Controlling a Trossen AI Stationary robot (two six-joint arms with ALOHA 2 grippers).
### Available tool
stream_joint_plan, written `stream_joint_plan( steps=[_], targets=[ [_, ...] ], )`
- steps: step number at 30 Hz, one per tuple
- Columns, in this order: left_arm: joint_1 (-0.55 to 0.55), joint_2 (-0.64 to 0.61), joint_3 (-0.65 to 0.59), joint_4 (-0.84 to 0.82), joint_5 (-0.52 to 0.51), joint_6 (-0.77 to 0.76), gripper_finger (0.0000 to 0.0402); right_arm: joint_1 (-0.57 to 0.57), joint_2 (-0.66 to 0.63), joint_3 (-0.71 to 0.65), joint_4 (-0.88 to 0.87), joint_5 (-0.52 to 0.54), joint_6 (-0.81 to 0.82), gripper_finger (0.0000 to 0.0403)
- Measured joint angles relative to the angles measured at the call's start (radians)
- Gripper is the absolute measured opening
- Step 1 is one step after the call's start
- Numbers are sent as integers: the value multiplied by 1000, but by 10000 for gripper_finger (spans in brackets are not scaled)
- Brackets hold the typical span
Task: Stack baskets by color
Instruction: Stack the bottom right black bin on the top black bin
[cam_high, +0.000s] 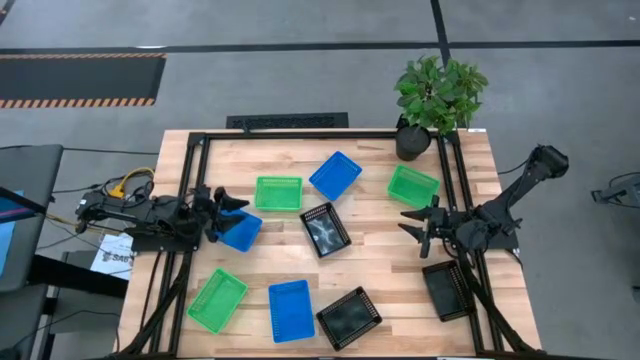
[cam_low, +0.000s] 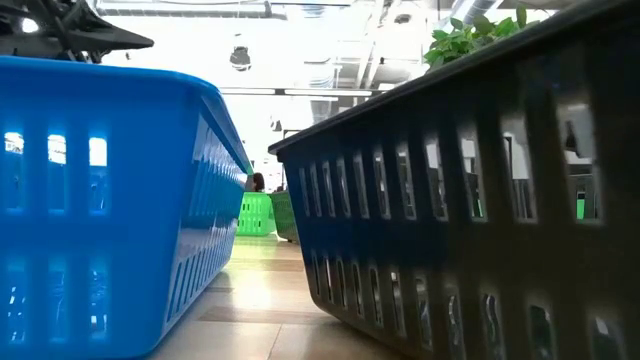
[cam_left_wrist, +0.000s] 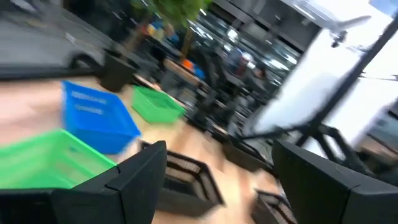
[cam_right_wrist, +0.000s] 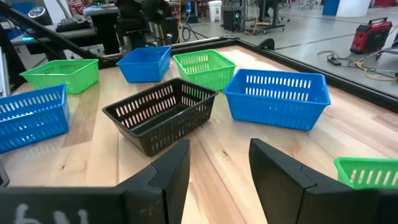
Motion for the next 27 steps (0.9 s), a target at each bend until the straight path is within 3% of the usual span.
stream_joint_plan(
  steps=[7, 11, 15, 20, 27],
  targets=[
    [0, 0, 5, -4, -168, -120, 279, 0, 0, 0, -7, -5, 38, 189],
    [0, 0, 6, -5, -273, -122, 279, 3, 0, 0, 17, -94, 306, 189],
    [1, 0, 6, -5, -376, -247, 279, -18, 0, 0, 26, -100, 550, 189],
    [1, 0, 6, -10, -393, -313, 279, -45, 0, 0, 27, -102, 800, 189],
    [1, 0, 7, -11, -400, -405, 279, -66, 0, 0, 26, -104, 906, 189]
  ],
)
